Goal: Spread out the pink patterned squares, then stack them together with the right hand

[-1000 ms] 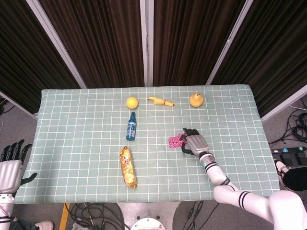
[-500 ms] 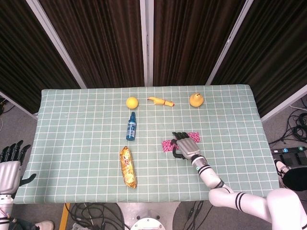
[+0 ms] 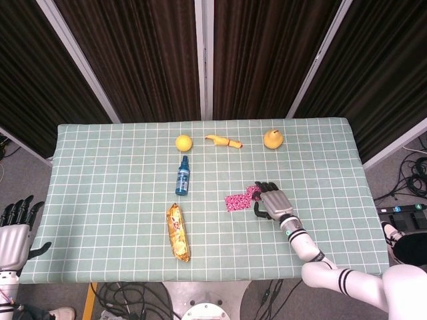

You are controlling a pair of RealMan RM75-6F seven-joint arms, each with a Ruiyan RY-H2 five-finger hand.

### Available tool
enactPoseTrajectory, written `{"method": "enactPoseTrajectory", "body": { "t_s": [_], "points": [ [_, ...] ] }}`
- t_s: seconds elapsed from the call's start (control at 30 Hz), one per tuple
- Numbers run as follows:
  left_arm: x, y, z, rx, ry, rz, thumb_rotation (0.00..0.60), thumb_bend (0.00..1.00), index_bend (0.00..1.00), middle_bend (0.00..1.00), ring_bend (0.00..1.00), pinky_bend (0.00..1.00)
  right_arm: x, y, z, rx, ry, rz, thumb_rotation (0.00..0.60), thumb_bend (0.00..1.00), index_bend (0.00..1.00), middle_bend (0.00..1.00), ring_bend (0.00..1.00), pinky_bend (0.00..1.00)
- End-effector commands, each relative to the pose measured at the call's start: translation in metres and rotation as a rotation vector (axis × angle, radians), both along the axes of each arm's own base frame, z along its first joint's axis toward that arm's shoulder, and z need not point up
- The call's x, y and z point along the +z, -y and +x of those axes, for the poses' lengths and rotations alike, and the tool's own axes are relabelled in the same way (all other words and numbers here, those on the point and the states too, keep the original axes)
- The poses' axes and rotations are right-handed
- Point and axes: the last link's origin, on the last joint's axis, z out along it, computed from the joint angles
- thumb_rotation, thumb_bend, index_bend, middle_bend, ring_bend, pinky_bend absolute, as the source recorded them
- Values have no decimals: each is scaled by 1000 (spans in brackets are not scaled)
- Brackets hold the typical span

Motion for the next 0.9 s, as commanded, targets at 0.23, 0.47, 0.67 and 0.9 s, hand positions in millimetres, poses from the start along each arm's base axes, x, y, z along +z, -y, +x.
{"method": "enactPoseTrajectory", "body": {
  "t_s": [0.23,0.47,0.67,0.9],
  "points": [
    [-1,4,-3,13,5,2,600,11,205,156,88,99,-11,-6,6,20,-1,25,183,674,296,15,0,0],
    [0,4,-4,12,5,6,600,11,204,156,88,98,-14,-7,16,44,18,28,187,673,293,16,0,0],
    [-1,5,-5,15,7,2,600,10,204,156,88,99,5,3,8,21,24,-30,184,675,293,15,0,0],
    [0,3,-3,5,4,3,600,11,204,156,88,99,16,17,-4,-16,3,-66,183,675,293,15,0,0]
  ]
}}
